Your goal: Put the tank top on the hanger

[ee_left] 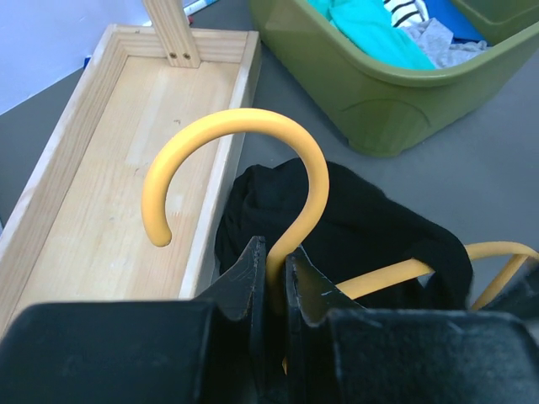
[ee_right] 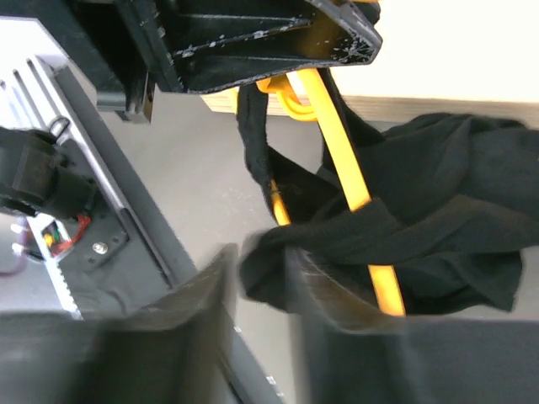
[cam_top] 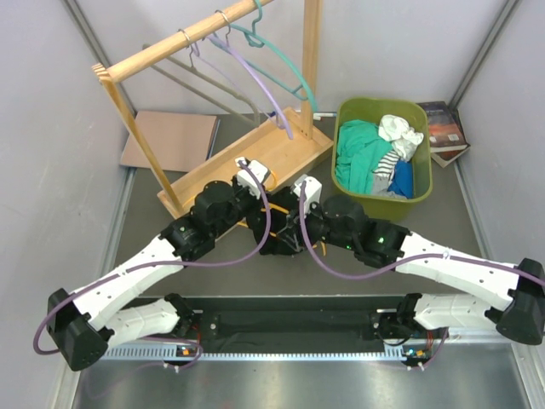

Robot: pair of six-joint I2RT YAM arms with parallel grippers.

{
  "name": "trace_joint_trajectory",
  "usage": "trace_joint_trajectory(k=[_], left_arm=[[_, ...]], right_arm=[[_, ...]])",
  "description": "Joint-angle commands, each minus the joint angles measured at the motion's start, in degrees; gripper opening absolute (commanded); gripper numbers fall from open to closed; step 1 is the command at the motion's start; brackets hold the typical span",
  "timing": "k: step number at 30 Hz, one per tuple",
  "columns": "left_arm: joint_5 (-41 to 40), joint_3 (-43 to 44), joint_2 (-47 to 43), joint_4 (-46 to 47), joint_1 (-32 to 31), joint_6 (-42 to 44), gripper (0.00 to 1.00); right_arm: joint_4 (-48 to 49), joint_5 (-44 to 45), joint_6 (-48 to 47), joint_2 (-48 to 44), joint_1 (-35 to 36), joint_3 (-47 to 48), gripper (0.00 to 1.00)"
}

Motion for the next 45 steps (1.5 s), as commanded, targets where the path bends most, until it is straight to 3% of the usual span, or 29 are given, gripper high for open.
trace_joint_trajectory(k=[1,2,3,8,15,23,27,30,32,34,35,37,38,41,42,45], left_arm=[[3.19,-0.16,-1.98,5.92,0.13,0.26,0.0],[3.98,-0.34,-1.98,6.01,0.13,0.43,0.0],[4.77,-0.34,-2.16,6.18,0.13,0.44,0.0],[11.27,-1.22,-3.48,7.58,0.13,0.52,0.0],[15.76,-2.63,-6.2,9.35,0.13,0.7,0.0],[18.31,-2.8,-6.2,9.61,0.13,0.61,0.0],[18.22,-2.89,-6.64,9.7,0.04,0.52,0.0],[19.18,-2.98,-6.91,9.88,0.13,0.61,0.0],[19.89,-2.98,-6.91,9.88,0.13,0.61,0.0],[19.54,-2.63,-6.64,9.53,0.13,0.44,0.0],[19.1,-2.37,-6.29,9.0,0.13,0.35,0.06],[18.31,-1.23,-6.03,8.12,0.13,-0.44,0.28],[17.35,-0.7,-5.77,6.64,0.13,-0.88,0.59],[16.64,2.2,-5.15,2.6,0.13,-1.41,0.91],[16.03,2.99,-5.06,-0.73,0.13,-1.32,0.99],[13.49,5.19,-6.02,-6.27,0.13,-2.82,0.99]], right_arm=[[-0.69,1.02,-2.58,-3.19,0.62,5.23,0.6],[-2.7,1.9,-3.2,-4.08,0.53,5.49,0.72],[-3.76,2.52,-4.33,-5.3,0.53,5.93,0.75],[-8.07,5.6,-6.54,-14.53,-0.08,4.53,0.8],[-9.93,3.67,-9.26,-18.85,-1.4,-1.96,0.76],[-1.76,-3.1,-9.97,-17.54,-1.49,-7.6,0.73],[0.97,-4.42,-9.53,-14.91,-1.4,-7.86,0.67],[2.99,-5.65,-9.01,-13.32,-1.4,-8.21,0.5],[4.31,-5.65,-8.48,-12.79,-1.49,-8.74,0.2],[6.49,-5.39,-7.16,-12.7,-1.41,-9.27,0.0],[7.29,-5.39,-6.64,-12.87,-1.4,-9.79,0.0],[8.44,-4.43,-6.37,-13.66,-1.05,-10.06,0.0],[8.35,-3.99,-6.37,-13.84,-0.79,-9.89,0.0],[7.48,-2.49,-6.54,-14.28,-0.61,-8.66,0.0],[7.04,-2.23,-6.63,-14.28,-0.53,-8.22,0.0],[5.37,-1.52,-7.07,-14.02,-0.53,-6.64,0.0]])
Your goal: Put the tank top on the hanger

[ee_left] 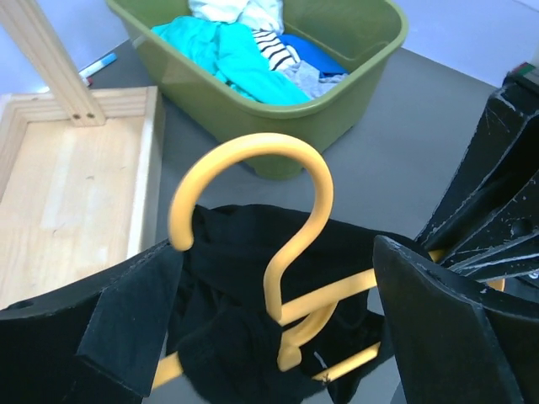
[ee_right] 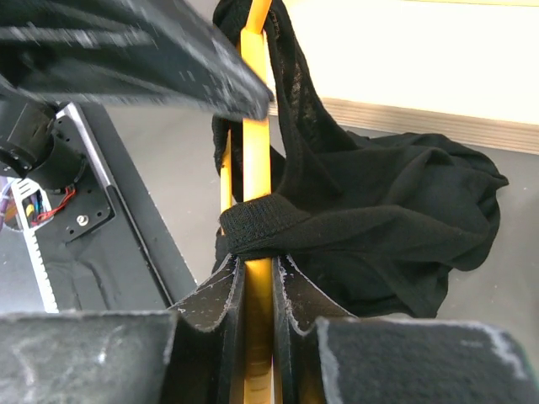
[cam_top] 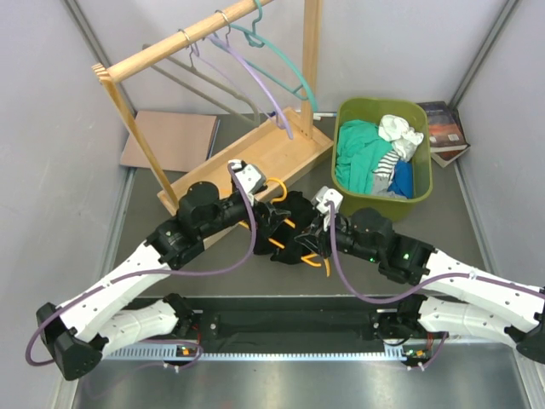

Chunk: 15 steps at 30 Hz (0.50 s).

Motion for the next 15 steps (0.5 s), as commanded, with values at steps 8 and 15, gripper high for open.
trace_joint_trajectory(k=[8,15], left_arm=[[-22.21,2.52,-15.31,-14.26,-0.07,-1.52,0.99],[-26.62,-1.08,-24.02,-22.43,-0.07,-9.34,0.99]], right_arm=[[-2.35,5.45,-2.6,-0.25,0.76,10.82,0.0],[-0.34,1.85,-2.52,5.11,1.73,17.15,0.0]])
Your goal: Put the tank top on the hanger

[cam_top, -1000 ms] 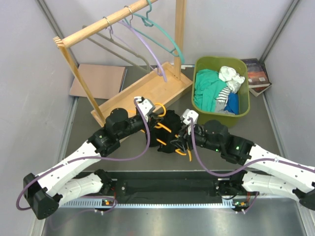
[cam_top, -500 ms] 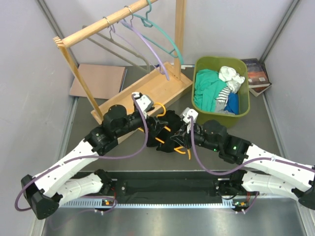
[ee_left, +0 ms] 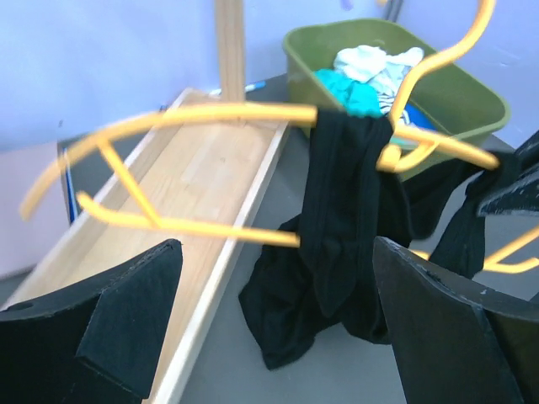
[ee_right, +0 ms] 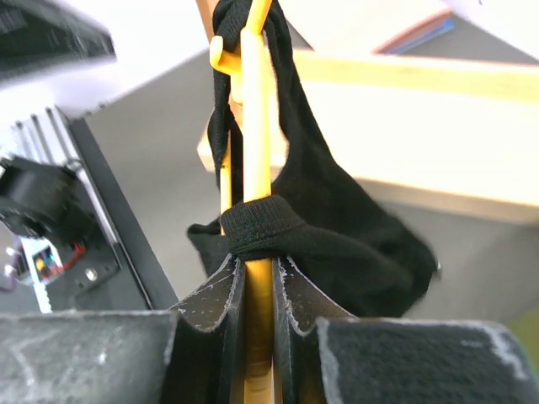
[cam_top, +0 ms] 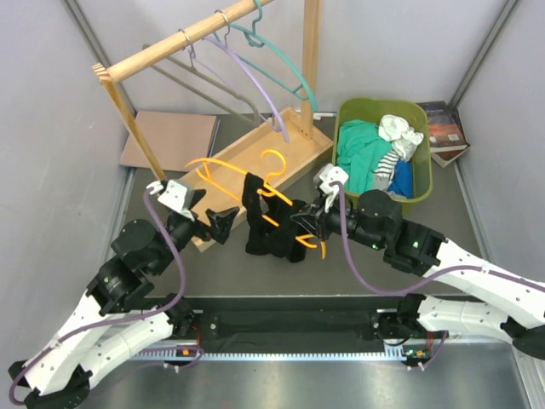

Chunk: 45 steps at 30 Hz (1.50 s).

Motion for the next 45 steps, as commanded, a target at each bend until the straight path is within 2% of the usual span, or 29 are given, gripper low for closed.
trace_joint_trajectory(k=[1,5,7,11,21,27,45], left_arm=[[-5.16,-1.67,-2.3,-9.04,-0.07,-6.64,0.99],[-3.24,-2.28,-3.1,-14.85,-0.07,-9.8,0.99],[-0.43,-3.34,-3.62,-14.6,-0.07,-10.07,0.99],[0.11,-7.02,-4.94,-12.58,-0.07,-11.38,0.93],[1.17,-11.08,-10.04,-10.64,-0.07,-12.88,0.99],[3.1,-10.9,-8.29,-10.73,-0.07,-13.06,0.99],[4.33,-10.99,-7.58,-10.64,-0.07,-12.44,0.99]], right_arm=[[4.74,-1.69,-0.53,3.98,1.93,6.55,0.0],[3.42,-0.46,-2.19,10.64,3.16,13.75,0.0],[3.16,-0.55,-2.55,14.16,3.51,18.92,0.0],[1.49,-0.46,-4.04,20.06,3.95,28.16,0.0],[-3.43,2.26,-11.86,36.32,3.86,53.11,0.0],[-5.54,2.09,-13.09,45.11,3.78,65.33,0.0],[1.39,-1.6,-14.6,59.96,1.93,83.98,0.0]])
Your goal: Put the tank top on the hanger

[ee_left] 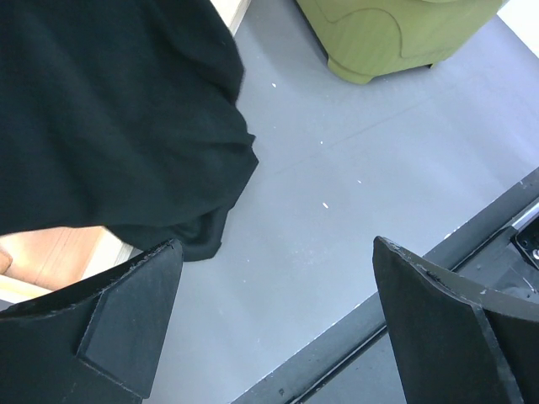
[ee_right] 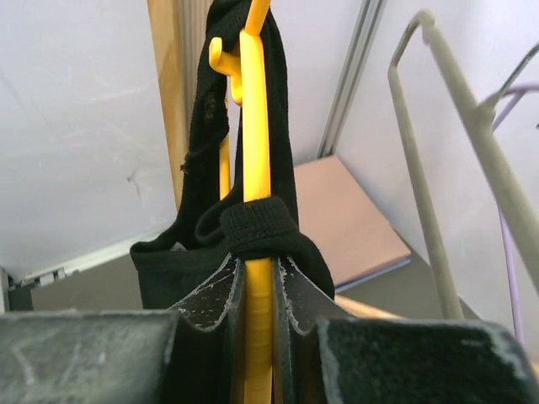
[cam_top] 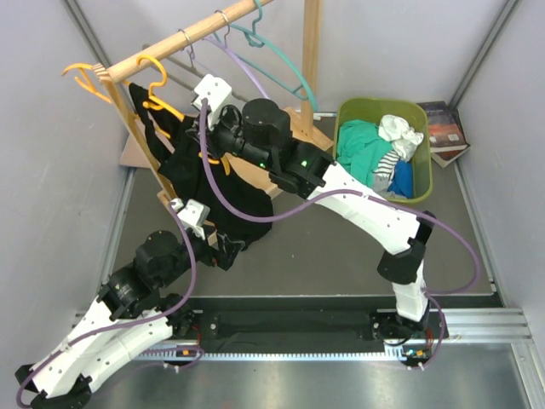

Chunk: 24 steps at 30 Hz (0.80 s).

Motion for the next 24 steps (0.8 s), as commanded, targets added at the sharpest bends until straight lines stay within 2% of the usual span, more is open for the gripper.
trace_joint_trajectory(k=[1,11,24], left_arm=[[0.35,-0.26,-0.13,2.74,-0.07,0.15,0.99],[0.35,-0.17,0.05,2.74,-0.07,0.41,0.99],[0.09,-0.26,0.49,2.74,-0.07,0.85,0.99]], right_arm=[[8.41,-2.63,0.36,2.6,-1.26,7.34,0.0],[12.46,-7.47,5.54,7.52,-4.69,11.03,0.0],[6.94,-7.2,6.08,9.37,-5.57,11.3,0.0]])
